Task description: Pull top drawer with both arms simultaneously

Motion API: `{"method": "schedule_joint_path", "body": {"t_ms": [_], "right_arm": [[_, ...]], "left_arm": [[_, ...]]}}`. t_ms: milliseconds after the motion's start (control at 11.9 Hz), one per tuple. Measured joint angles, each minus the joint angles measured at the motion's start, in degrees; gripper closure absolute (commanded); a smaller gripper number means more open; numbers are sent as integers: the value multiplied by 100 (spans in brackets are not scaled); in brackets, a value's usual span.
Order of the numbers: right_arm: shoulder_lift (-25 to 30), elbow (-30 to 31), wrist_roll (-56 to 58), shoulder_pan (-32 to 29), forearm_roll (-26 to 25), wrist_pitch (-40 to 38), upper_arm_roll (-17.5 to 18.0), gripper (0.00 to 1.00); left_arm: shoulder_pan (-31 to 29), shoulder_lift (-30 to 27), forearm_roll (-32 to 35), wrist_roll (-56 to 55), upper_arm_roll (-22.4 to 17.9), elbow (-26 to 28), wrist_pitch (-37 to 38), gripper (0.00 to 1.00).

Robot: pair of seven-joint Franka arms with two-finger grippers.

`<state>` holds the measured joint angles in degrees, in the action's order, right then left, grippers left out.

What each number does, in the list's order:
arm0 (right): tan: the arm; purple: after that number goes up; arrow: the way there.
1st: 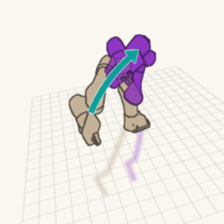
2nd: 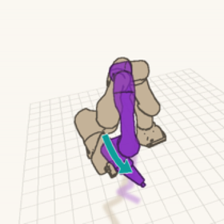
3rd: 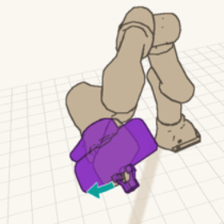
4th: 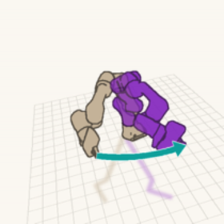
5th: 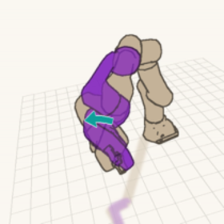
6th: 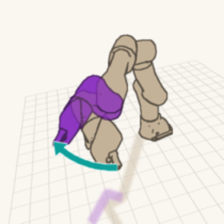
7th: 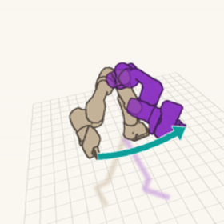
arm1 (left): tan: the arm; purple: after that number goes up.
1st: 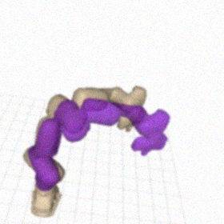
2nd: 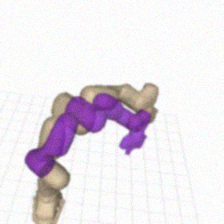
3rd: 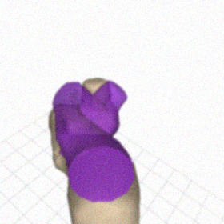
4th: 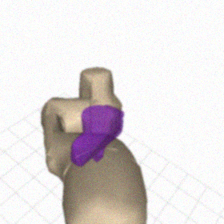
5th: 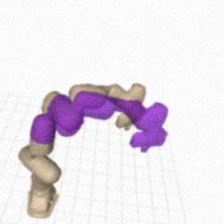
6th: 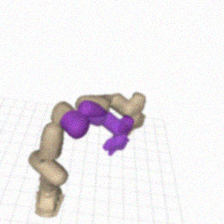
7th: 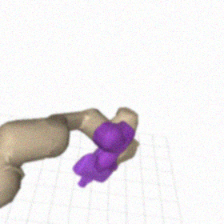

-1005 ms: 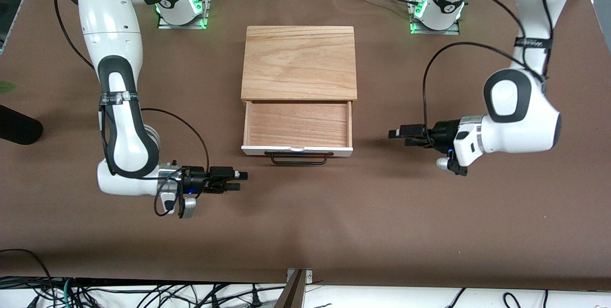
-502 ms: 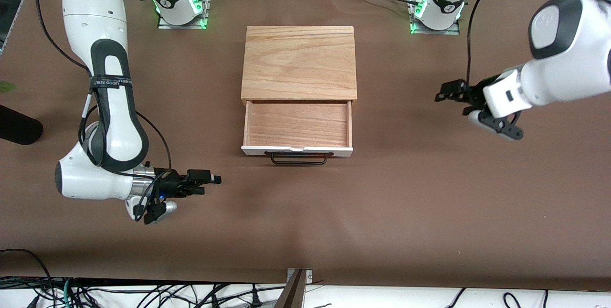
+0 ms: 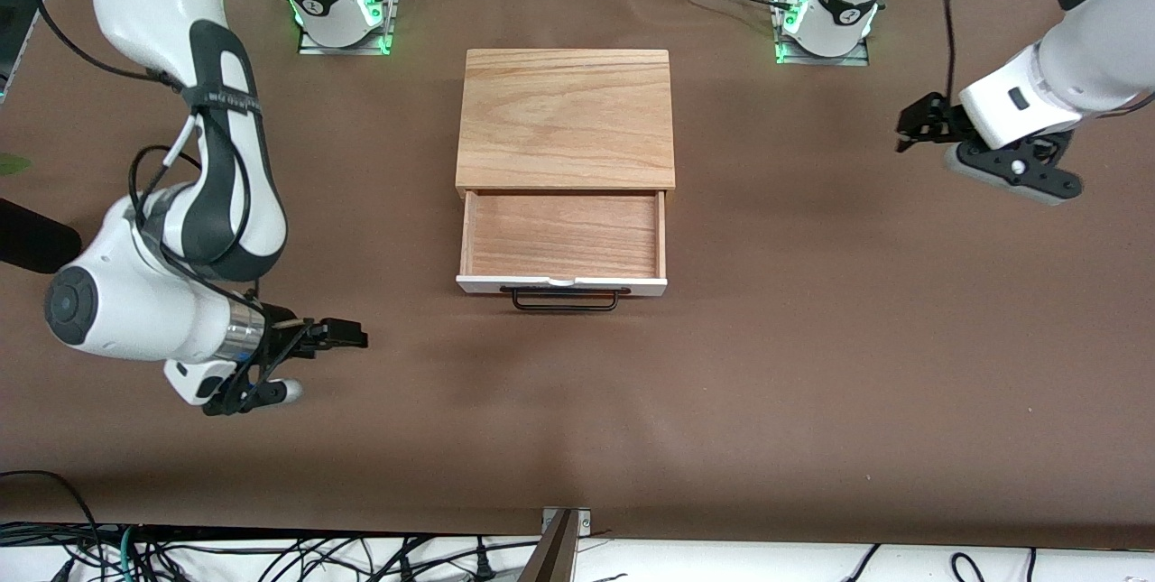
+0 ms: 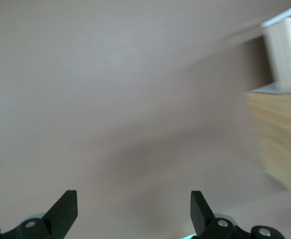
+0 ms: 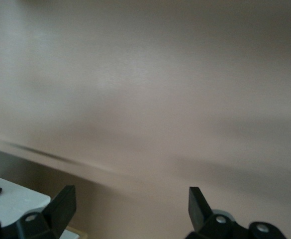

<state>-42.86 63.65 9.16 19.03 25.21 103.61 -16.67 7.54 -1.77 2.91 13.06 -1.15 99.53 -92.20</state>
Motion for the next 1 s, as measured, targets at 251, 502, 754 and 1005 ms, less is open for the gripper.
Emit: {"method": "schedule_joint_path", "body": {"t_ms": [251, 502, 754, 1005], "right_arm": [[604, 5, -58, -38, -1177, -573, -44, 0], [1380, 433, -58, -246, -1833, -741, -11, 0], [2389, 1235, -56, -909, -1960, -806, 144, 0], [3453, 2132, -45, -1382, -2124, -939, 222, 0]], "left_arm": [[-6, -48, 412, 91, 8, -134, 23, 0], [-32, 13, 396, 92, 2, -132, 86, 0], [-51, 19, 11, 25, -37, -131, 275, 0], [-94, 20, -64, -18, -61, -134, 311, 0]]}}
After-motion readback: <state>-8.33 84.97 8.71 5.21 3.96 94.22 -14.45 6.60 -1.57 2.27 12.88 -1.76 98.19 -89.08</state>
